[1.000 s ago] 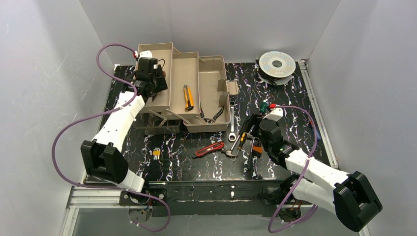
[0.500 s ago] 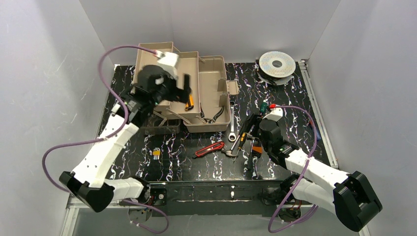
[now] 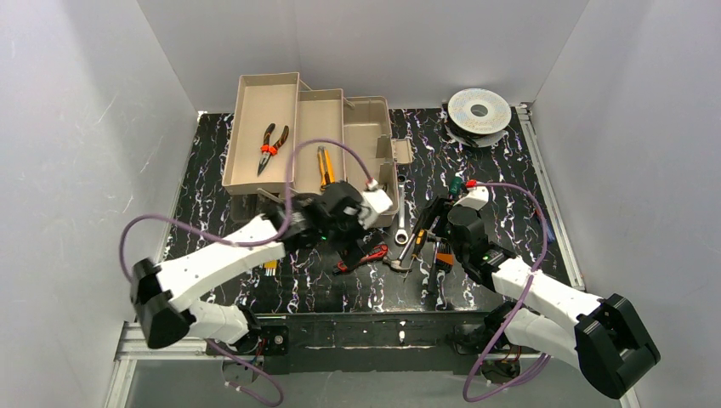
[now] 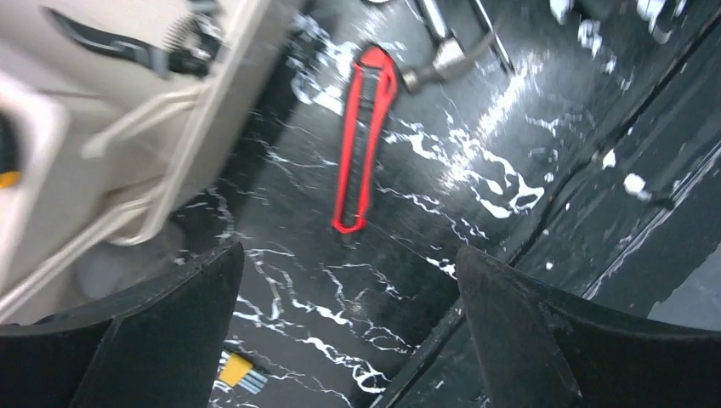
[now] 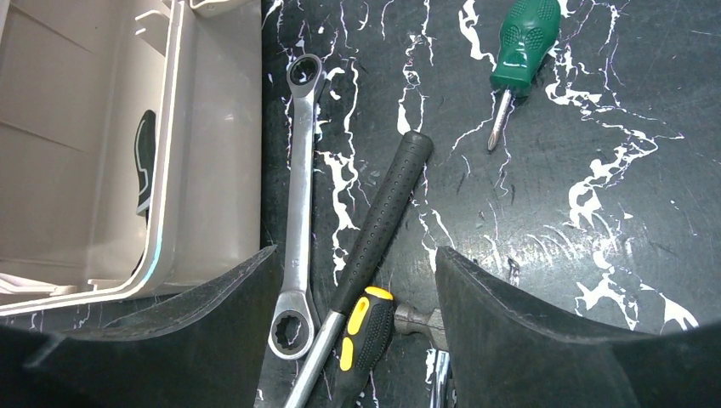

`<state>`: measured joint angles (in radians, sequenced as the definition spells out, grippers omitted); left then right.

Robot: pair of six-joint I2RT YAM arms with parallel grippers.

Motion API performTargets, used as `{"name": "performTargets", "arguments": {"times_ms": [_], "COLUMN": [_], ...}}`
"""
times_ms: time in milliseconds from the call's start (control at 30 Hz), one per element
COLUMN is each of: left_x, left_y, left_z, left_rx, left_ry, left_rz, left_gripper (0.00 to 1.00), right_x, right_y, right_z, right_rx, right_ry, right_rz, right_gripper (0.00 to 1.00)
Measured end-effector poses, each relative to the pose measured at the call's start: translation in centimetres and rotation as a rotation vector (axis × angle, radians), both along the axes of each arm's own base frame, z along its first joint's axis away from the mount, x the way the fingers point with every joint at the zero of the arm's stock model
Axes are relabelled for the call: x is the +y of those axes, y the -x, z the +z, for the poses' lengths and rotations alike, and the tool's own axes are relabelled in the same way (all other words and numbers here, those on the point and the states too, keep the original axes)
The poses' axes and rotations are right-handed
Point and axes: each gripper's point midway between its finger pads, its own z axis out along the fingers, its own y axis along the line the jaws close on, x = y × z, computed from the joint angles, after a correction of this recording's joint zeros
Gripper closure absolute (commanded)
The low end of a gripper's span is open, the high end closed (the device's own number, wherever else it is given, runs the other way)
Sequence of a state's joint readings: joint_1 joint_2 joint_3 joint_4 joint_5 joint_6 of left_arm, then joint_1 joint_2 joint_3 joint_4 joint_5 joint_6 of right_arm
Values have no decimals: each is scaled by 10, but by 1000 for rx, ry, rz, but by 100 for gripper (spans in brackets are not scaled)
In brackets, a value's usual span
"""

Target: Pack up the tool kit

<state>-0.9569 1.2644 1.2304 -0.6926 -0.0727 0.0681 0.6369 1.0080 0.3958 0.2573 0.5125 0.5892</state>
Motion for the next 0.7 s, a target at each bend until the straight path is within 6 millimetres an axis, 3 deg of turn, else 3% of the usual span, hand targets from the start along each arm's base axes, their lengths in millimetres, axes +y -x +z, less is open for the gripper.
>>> {"name": "performTargets", "arguments": {"times_ms": [133,233,600,700], "left_x": [-13,-13,-29,-31], "left_y": [15,16,6,4], "left_z": [-62,-96,-162,-172], "left_rx": [97,146,207,211], "left_ry": [-133,-191,-272,-284], "left_rz": [-47,-36,-11,-6], "left_gripper": [7,9,22,31], "right_x": [1,1,1,1], "right_y": [0,0,0,0], "right_z": [-1,-1,1,1], "right_rx": [3,3,0,0], "right_ry": [-5,-6,-11,-11], "right_rz": [0,0,-1,-1], "right_gripper": [26,26,26,26]}}
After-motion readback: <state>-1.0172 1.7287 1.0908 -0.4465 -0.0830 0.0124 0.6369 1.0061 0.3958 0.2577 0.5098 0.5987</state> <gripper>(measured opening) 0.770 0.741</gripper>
